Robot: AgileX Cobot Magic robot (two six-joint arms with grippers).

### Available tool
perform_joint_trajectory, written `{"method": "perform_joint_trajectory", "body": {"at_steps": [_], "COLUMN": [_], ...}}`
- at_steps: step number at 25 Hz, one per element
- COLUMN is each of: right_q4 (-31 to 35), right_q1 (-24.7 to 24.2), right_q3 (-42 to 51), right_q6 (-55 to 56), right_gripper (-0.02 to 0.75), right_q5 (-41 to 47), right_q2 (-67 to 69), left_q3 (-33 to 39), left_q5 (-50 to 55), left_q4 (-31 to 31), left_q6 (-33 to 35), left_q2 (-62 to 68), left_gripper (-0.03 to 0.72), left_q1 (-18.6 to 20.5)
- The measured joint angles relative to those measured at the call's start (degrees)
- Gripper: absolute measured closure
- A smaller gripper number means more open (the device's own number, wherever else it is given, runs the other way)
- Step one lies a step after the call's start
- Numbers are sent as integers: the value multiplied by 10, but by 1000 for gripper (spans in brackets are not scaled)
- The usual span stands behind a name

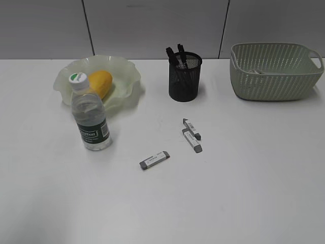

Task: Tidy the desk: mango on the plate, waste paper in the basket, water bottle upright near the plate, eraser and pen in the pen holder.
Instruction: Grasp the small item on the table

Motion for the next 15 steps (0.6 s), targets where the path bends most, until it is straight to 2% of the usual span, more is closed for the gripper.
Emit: {"method": "perform_joint_trajectory", "body": {"at_steps": [4, 7, 9, 12, 15], "right_q4": [0, 0, 0, 0, 0], "right_q1": [0, 0, 0, 0, 0], "right_q3": [17, 24, 24, 27, 28], "right_q6": [1, 1, 1, 1, 1], "right_gripper": [335, 335, 335, 335, 335], "right_q5": [-22, -30, -33, -33, -33], "right_q2": [-128, -188, -213, -221, -221], "left_q3": [-54, -94, -126, -193, -262], "left_q5": [-42, -82, -108, -118, -122], "left_q4": [-6, 13, 50, 129, 156], "left_q6": [11, 9, -19, -99, -123], "left_q2": [157, 264, 340, 481, 598], "left_gripper": [356, 356, 356, 342, 255], "left_q1": [-36, -108, -168, -249, -280]}}
